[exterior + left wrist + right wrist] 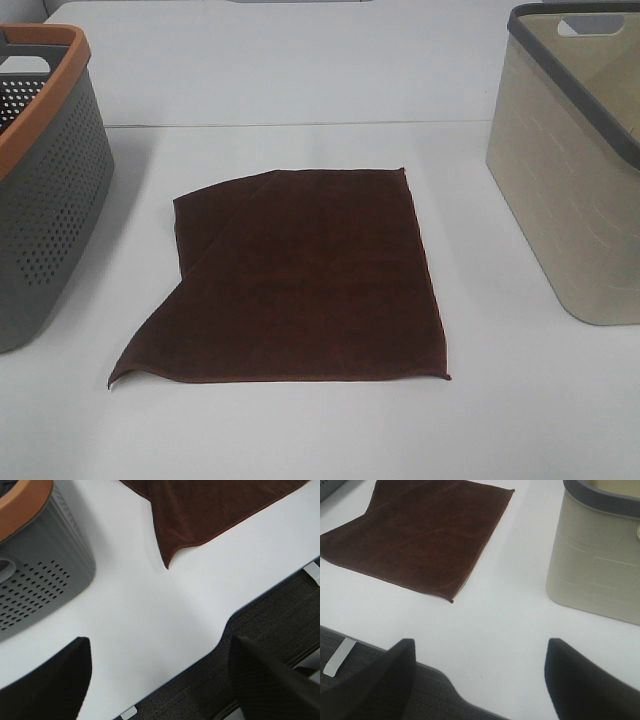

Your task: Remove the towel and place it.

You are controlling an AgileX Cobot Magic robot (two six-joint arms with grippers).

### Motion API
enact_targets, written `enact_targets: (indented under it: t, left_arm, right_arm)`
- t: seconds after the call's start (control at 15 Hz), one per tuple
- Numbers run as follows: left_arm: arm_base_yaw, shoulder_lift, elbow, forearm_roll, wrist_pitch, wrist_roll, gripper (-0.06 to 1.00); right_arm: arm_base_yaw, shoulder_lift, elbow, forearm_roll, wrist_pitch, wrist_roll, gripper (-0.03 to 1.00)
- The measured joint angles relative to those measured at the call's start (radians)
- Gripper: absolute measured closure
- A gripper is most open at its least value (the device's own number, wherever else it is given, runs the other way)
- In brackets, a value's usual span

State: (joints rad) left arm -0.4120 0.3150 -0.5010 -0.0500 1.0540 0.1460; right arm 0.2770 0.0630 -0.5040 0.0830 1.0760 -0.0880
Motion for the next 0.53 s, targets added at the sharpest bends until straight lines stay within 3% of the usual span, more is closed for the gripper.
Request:
enact_targets:
  t: [0.53]
  left_arm:
    - [0.0, 0.0, 0.0, -0.02, 0.0, 0.003, 0.22]
  right_arm:
    - [0.0, 0.0, 0.0, 0.0, -0.004, 0.026, 0.28]
